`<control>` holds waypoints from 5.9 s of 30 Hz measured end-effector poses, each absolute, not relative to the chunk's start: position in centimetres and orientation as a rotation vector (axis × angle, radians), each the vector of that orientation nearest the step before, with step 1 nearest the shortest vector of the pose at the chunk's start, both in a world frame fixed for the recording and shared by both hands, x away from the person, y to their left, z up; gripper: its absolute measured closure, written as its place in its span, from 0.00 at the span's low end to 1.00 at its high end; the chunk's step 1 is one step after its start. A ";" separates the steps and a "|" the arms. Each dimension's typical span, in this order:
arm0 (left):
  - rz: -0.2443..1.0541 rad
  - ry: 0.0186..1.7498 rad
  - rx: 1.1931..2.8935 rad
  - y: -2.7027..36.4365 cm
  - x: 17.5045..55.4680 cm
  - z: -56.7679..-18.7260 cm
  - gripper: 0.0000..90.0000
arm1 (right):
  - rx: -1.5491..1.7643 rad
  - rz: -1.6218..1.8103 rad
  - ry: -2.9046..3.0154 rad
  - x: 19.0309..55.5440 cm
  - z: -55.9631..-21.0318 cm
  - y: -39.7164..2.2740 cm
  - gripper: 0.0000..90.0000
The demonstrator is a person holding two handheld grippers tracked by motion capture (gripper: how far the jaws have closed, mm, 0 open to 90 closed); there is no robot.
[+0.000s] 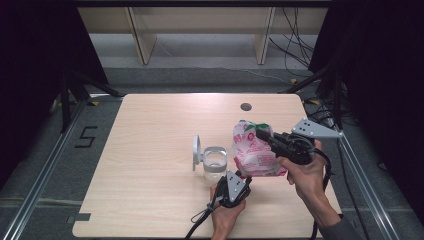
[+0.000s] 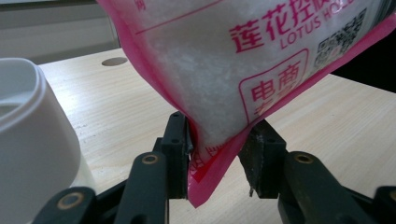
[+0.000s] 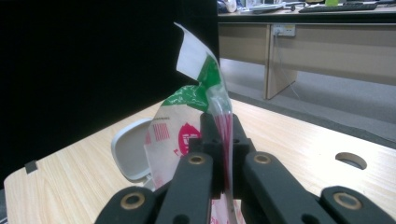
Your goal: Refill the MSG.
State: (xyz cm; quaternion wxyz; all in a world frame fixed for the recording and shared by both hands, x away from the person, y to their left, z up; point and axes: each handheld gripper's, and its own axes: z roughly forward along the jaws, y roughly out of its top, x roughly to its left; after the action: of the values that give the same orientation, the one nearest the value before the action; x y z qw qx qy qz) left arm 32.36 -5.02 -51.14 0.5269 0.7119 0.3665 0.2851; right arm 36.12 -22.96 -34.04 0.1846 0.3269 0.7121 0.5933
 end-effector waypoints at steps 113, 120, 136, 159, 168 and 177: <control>0.438 0.838 1.565 -6.1 34.7 -51.5 0.81 | 0.883 1.399 2.310 40.4 -36.0 -12.0 1.00; 0.441 0.835 1.552 -6.1 34.7 -51.3 0.81 | 0.863 1.385 2.317 40.5 -35.8 -11.5 1.00; 0.439 0.824 1.564 -6.1 34.6 -51.3 0.82 | 0.856 1.370 2.317 40.7 -36.0 -11.4 1.00; 0.424 0.798 1.557 -5.9 34.6 -51.2 0.82 | 0.863 1.347 2.345 40.7 -36.1 -10.9 1.00; 0.430 0.797 1.562 -5.9 34.5 -51.1 0.82 | 0.860 1.341 2.346 40.8 -36.1 -10.8 1.00; 0.431 0.792 1.566 -5.9 34.5 -51.1 0.82 | 0.874 1.348 2.352 40.6 -35.6 -11.0 1.00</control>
State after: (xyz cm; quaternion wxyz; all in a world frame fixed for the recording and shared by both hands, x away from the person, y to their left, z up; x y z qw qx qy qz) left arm 34.52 -5.87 -51.15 0.6190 0.6806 0.3444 0.1874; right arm 40.60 -11.02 -35.65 0.1461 0.3036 0.8168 0.4683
